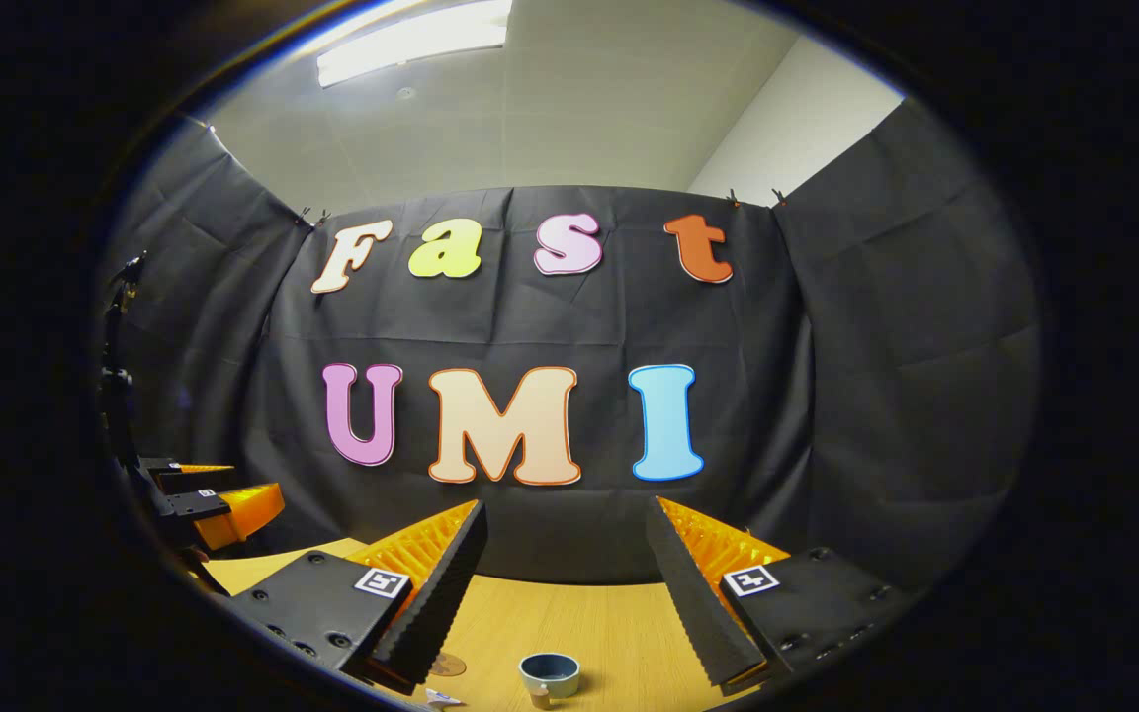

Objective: Put the toothbrush and toothpaste on the desktop into the cup, then pick up the cup and place it on the coaster on the desktop.

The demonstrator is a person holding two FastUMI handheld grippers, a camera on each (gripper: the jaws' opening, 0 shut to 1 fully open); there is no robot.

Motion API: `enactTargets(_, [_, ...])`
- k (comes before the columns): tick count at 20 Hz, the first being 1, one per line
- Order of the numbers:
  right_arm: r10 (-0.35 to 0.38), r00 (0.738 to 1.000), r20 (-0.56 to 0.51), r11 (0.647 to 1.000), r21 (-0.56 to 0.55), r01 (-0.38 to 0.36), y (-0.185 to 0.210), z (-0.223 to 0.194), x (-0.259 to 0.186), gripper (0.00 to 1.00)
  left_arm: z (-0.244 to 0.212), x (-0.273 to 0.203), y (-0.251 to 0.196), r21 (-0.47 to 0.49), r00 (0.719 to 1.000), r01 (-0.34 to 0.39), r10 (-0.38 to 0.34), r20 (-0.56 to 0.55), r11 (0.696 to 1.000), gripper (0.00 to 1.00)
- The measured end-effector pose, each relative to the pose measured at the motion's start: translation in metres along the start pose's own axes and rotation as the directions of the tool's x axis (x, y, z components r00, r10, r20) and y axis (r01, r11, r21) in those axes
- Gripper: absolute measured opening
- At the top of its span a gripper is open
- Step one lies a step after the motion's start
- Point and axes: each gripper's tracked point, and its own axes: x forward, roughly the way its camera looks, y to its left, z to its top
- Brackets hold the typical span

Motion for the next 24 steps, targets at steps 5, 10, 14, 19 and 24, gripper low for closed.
enactTargets(5, [0.001,1.000,-0.025,1.000,-0.001,-0.001,-0.003,-0.011,-0.001,0.99,-0.007,-0.001,-0.004,-0.012,1.000,0.008,-0.008,-0.017,1.000,0.94])
enactTargets(10, [0.027,0.998,-0.058,0.999,-0.045,-0.030,-0.003,-0.025,0.009,0.96,0.002,0.006,-0.006,-0.009,1.000,0.017,-0.017,-0.009,1.000,0.93])
enactTargets(14, [0.057,0.982,-0.180,0.998,-0.025,-0.062,0.003,-0.070,0.010,0.99,0.006,0.007,-0.012,0.009,1.000,0.026,-0.026,-0.006,1.000,0.93])
enactTargets(19, [0.058,0.938,-0.341,0.998,0.006,-0.059,0.000,-0.134,0.000,0.99,-0.003,0.006,-0.014,0.021,0.999,0.029,-0.028,-0.031,0.999,0.94])
enactTargets(24, [0.068,0.859,-0.507,0.997,0.010,-0.073,0.000,-0.206,-0.015,1.00,-0.015,0.003,-0.006,0.010,0.998,0.010,-0.009,-0.061,1.000,0.93])
